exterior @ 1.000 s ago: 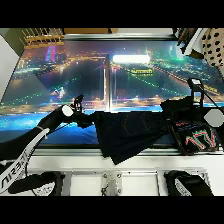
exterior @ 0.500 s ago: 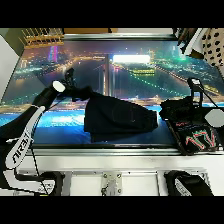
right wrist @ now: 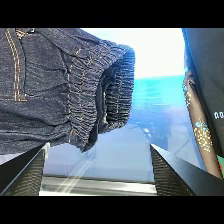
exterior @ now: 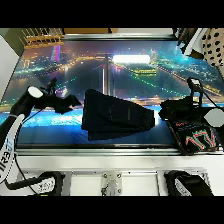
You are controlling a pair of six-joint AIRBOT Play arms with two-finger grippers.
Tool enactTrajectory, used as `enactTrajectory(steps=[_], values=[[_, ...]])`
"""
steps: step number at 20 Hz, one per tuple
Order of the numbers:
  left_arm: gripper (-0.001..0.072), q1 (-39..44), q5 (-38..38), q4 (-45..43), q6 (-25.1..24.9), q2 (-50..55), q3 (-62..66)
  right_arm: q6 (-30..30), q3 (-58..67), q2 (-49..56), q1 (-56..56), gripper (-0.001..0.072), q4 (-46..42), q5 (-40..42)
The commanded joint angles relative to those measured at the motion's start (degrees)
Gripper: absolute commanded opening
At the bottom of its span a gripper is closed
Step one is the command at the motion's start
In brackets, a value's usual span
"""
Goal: Fold the clothes and pants, and hang the long-sleeved shirts on hangers.
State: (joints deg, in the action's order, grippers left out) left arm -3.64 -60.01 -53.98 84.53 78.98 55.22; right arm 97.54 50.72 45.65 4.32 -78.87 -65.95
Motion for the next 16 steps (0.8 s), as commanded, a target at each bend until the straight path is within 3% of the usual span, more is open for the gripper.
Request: enactTrajectory(steps=[1, 5, 9, 10, 12, 13, 16], values=[[0.0621, -1.09, 0.5, 0.28, -0.15, -5.77, -15.13, 0.0, -0.02, 0.07, 0.07, 0.0704, 0.07, 0.5], [0.0621, 4.0, 7.87, 6.1, -1.95, -6.16, -23.15, 0.0, -0.02, 0.22, 0.07, 0.0704, 1.14, 1.27], [0.062, 9.05, 16.28, 7.48, -1.42, -6.16, -22.27, 0.0, -1.62, 0.24, 0.04, 0.0704, 1.09, 1.25], [0.0588, 9.31, 16.92, 7.48, -0.68, -6.16, -21.62, 0.0, -3.02, 0.35, 0.07, 0.0704, 1.16, 1.25], [0.0111, 9.25, 16.7, 7.43, -0.55, -6.16, -20.11, 0.02, -6.27, 1.53, 0.07, 0.0704, 1.16, 1.36], [0.0015, 9.25, 16.39, 7.43, -0.59, -6.19, -19.52, 0.0, -8.31, 2.69, 0.07, 0.0704, 1.84, 1.81], [0.0015, 9.25, 14.95, 7.06, -0.76, -6.19, -18.16, -0.87, -13.75, 7.52, 0.09, 0.0704, 8.66, 6.56]])
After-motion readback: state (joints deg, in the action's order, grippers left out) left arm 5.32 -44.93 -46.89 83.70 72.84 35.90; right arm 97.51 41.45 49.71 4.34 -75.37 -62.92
